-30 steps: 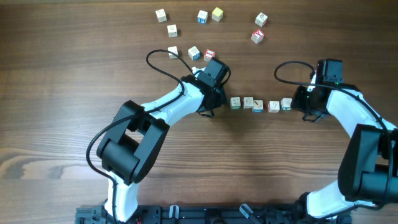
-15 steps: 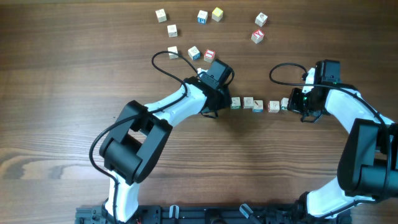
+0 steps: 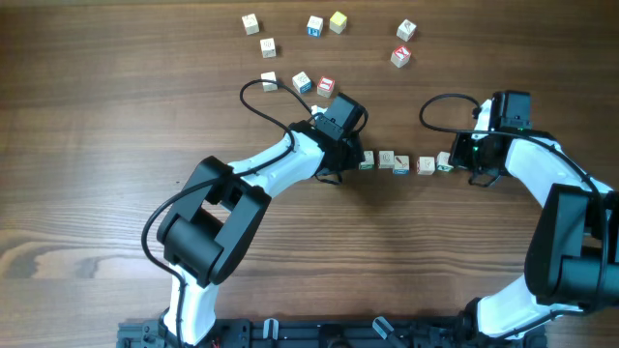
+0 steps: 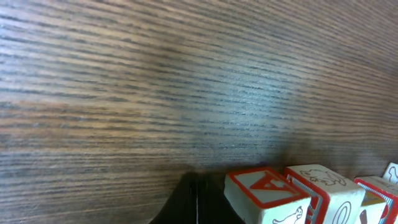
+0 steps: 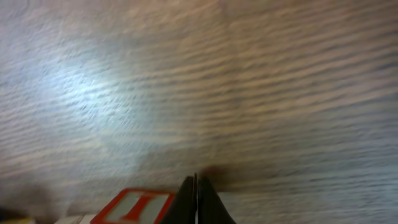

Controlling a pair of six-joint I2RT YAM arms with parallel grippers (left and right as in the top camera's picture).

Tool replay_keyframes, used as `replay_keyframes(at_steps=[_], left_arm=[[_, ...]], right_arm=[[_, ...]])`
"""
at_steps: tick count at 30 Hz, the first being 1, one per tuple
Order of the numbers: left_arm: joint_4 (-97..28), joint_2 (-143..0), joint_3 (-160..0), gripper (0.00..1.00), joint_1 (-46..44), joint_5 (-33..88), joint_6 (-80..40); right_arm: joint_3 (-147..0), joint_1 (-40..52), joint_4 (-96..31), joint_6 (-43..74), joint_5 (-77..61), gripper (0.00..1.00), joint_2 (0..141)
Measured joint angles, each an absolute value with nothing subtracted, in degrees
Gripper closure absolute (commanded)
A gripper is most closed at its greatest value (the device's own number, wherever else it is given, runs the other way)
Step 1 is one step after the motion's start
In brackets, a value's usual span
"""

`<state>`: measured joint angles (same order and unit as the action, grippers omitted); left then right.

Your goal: Form a horizontal line

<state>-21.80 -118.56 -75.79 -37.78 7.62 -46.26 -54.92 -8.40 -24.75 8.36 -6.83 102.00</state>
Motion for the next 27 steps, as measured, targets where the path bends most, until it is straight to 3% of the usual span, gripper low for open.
replay_keyframes(at_steps=[27], left_arm=[[-20.43,-118.96,-75.79,0.94,-40.23,8.86,-46.26]], right_arm=[[-54.92,-8.4,-24.34,-0.36,-16.73,0.96,102.02]])
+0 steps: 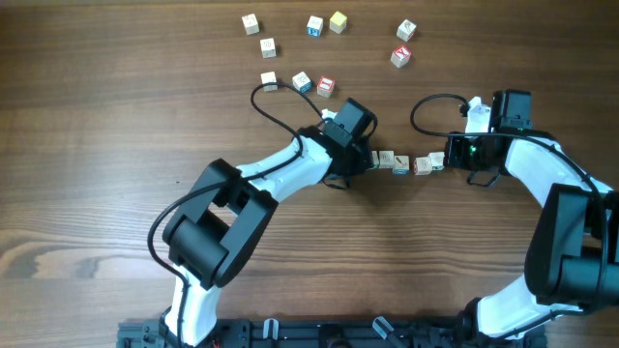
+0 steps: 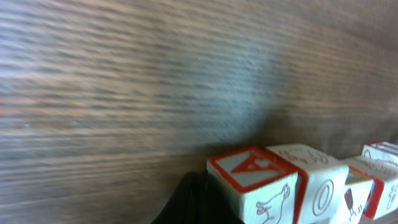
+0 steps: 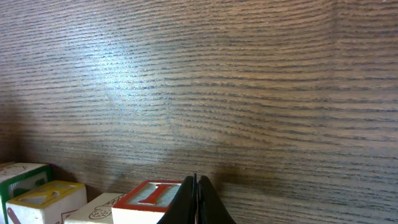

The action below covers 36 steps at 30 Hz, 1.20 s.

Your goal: Form a horizontal line

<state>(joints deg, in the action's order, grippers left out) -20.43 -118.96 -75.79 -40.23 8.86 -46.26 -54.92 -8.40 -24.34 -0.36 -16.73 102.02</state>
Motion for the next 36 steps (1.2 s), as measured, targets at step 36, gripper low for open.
replay_keyframes(at_steps=[36], left_arm=[[-18.59,-119.07,-75.72,0.91,-40.88,8.91,-46.26]], right_arm=[[-54.92,-8.4,-24.58,-0.32,-23.97,0.95,102.02]])
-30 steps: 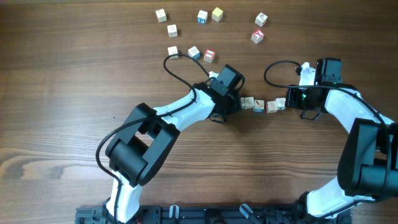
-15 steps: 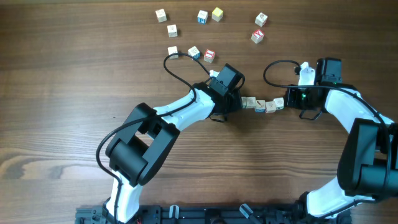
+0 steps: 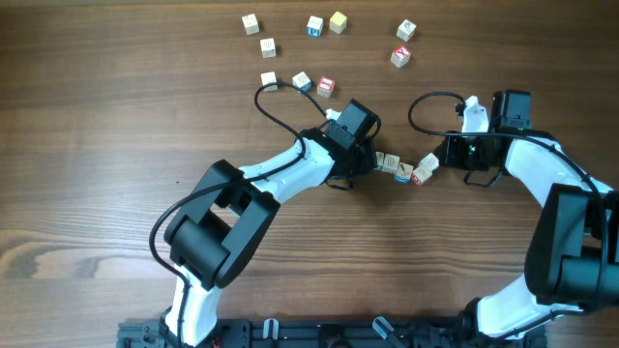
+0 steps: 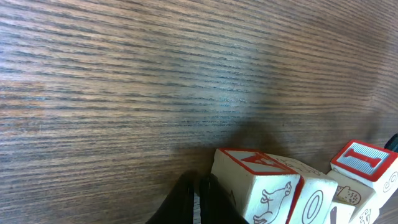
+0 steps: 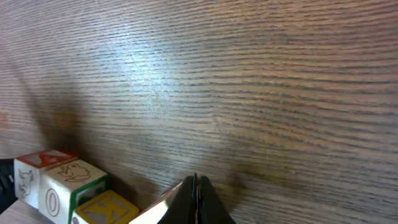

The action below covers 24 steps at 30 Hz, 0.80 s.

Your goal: Form a horizontal line

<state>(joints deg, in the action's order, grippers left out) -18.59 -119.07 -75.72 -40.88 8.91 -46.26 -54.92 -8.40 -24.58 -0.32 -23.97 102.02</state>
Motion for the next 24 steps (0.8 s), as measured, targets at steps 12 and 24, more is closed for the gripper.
replay_keyframes(at_steps=[12,24], left_arm=[[-19.62,-119.07,-75.7,0.89,-40.88,8.88,-46.26],[-24.8,-118.41,-76.09,0.91,-37.23,7.77,-46.26]], right_arm=[[-54.92,-8.4,-24.58,2.85,-17.32,0.82,102.02],[-55.86,-8.4,-34.5,13.63,-2.44,0.96,101.89]])
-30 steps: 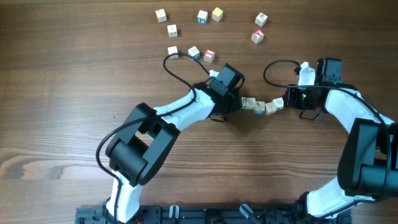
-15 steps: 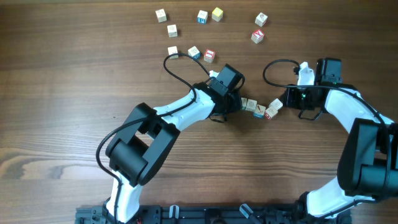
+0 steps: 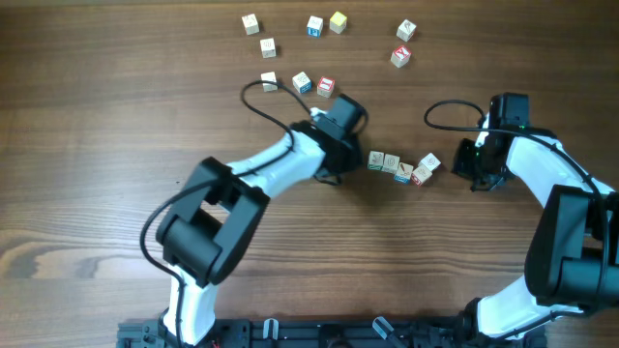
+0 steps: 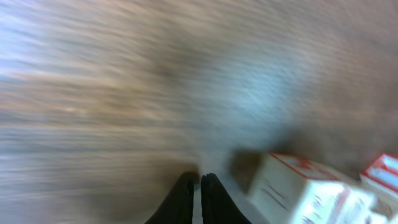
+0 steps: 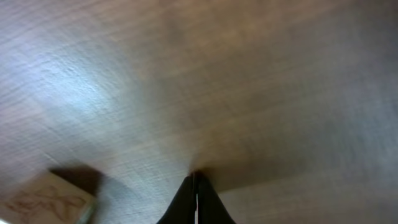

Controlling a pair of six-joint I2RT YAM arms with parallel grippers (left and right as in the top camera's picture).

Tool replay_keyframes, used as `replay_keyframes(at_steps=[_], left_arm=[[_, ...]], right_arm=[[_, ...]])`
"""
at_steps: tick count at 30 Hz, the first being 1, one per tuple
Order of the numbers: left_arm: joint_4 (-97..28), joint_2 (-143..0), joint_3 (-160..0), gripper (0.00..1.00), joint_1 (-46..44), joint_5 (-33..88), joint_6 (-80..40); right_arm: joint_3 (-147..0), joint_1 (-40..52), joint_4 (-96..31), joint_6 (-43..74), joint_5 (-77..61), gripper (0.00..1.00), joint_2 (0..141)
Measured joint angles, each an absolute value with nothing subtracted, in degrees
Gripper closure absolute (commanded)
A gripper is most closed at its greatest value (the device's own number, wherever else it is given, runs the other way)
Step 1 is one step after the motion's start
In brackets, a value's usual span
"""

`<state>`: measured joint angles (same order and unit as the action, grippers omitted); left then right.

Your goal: Form a horizontal line

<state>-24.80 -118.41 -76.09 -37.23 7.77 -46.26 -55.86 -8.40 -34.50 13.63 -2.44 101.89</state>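
A short row of lettered wooden blocks (image 3: 390, 164) lies at mid-table, bending down to the right. Its last block (image 3: 430, 162) sits turned and up out of line. My left gripper (image 3: 356, 159) is shut and holds nothing, just left of the row's first block (image 3: 375, 159). In the blurred left wrist view that gripper (image 4: 199, 180) shows only a slit between its fingers, and a red-edged block (image 4: 298, 183) lies to its right. My right gripper (image 3: 464, 162) is shut and holds nothing, a short way right of the row. In its own view the right gripper (image 5: 194, 177) has a block (image 5: 43, 199) at lower left.
Several loose blocks lie scattered at the back: a yellow one (image 3: 337, 20), a red-edged one (image 3: 399, 56), and a small group (image 3: 302, 82) just behind my left wrist. Cables loop off both wrists.
Both grippers have drawn back from the ends of the row, the left one to the left and the right one to the right. The blocks lie where they were, still crooked.
The blocks first lay spaced in a line with a shut gripper at each end. Then the grippers were closer in and the blocks were touching. Then the row was bent, with its right end block askew. Now both grippers are off the blocks.
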Motion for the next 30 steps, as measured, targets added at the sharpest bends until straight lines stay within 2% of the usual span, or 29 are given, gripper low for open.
replay_keyframes(at_steps=[8,13,20,30], left_arm=[[-31.18,-117.67,-76.58,0.89,-26.02,7.68,-46.39],[-33.19,-117.43,-76.64,0.89,-22.85,7.55,-46.41],[-33.28,-117.4,-76.75,0.85,-22.72,7.18,-46.44],[-33.26,-117.4,-76.79,0.84,-22.81,7.18,-46.44]], right_arm=[[-55.48,-8.4,-51.22,17.1,-9.1,0.96,101.8],[-54.87,-8.4,-54.72,17.65,-16.1,0.96,102.06],[-54.87,-7.07,-54.81,17.78,-25.02,0.96,102.06],[-54.87,2.61,-45.98,18.0,-28.08,0.96,102.06]])
